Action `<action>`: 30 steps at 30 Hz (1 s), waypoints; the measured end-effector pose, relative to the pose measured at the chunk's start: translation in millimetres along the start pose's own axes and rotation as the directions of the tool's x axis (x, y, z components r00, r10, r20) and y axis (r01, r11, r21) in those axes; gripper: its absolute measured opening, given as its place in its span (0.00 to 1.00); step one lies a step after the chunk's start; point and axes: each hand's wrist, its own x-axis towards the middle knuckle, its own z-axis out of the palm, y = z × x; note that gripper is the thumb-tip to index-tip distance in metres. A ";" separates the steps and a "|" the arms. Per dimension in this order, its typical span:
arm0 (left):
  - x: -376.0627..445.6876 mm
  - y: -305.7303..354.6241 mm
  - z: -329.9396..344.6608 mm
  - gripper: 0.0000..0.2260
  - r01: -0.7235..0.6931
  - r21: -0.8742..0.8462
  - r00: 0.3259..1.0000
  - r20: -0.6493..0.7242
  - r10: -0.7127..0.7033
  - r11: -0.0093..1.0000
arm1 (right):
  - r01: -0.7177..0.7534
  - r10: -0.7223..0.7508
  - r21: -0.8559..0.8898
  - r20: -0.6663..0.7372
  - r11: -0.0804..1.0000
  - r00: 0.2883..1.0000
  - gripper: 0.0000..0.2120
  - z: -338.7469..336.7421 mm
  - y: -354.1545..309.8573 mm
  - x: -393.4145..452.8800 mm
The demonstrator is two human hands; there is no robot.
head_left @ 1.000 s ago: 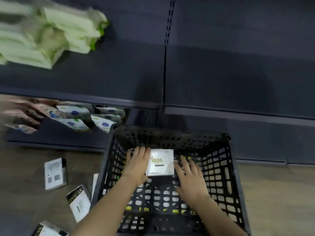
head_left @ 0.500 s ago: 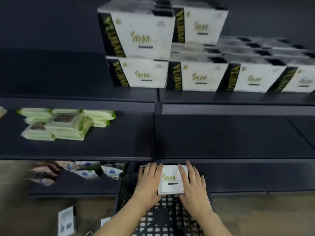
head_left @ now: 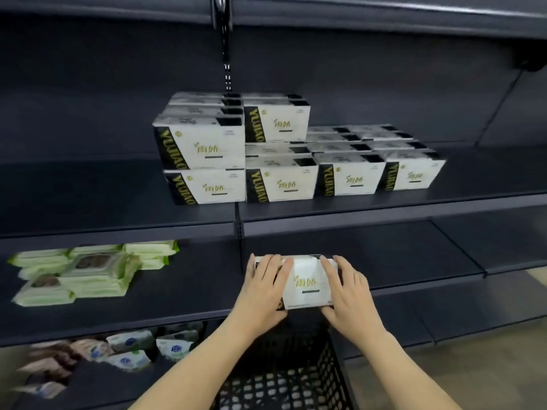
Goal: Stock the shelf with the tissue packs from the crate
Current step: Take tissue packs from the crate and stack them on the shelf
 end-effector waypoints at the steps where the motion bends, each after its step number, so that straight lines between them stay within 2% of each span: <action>1: 7.3 -2.1 -3.8 0.48 -0.027 0.024 0.999 -0.036 0.028 0.999 | -0.002 0.002 -0.006 -0.020 1.000 1.000 0.45 -6.6 3.5 5.6; 9: 74.5 -25.1 -49.2 0.47 -0.092 0.165 0.975 -0.186 0.122 0.982 | 0.014 -0.017 -0.020 -0.143 1.000 0.990 0.48 -51.8 30.0 61.5; 13: 109.8 -39.8 -73.0 0.48 -0.053 0.230 0.966 -0.234 0.108 0.972 | -0.022 0.012 -0.061 -0.162 0.998 0.987 0.50 -72.8 52.6 88.6; 18: 160.6 -56.1 -96.2 0.49 -0.002 0.272 0.947 -0.309 0.089 0.962 | 0.032 -0.046 -0.081 -0.179 0.996 0.983 0.47 -96.9 77.3 129.5; 23: 202.6 -65.8 -104.5 0.52 0.068 0.304 0.952 -0.306 0.029 0.950 | 0.044 -0.066 -0.115 -0.195 0.992 0.979 0.39 -110.7 89.8 172.3; 30: 234.1 -88.5 -97.2 0.52 0.080 0.370 0.960 -0.277 0.028 0.925 | 0.128 -0.145 -0.093 -0.204 0.987 0.968 0.37 -106.5 91.2 225.6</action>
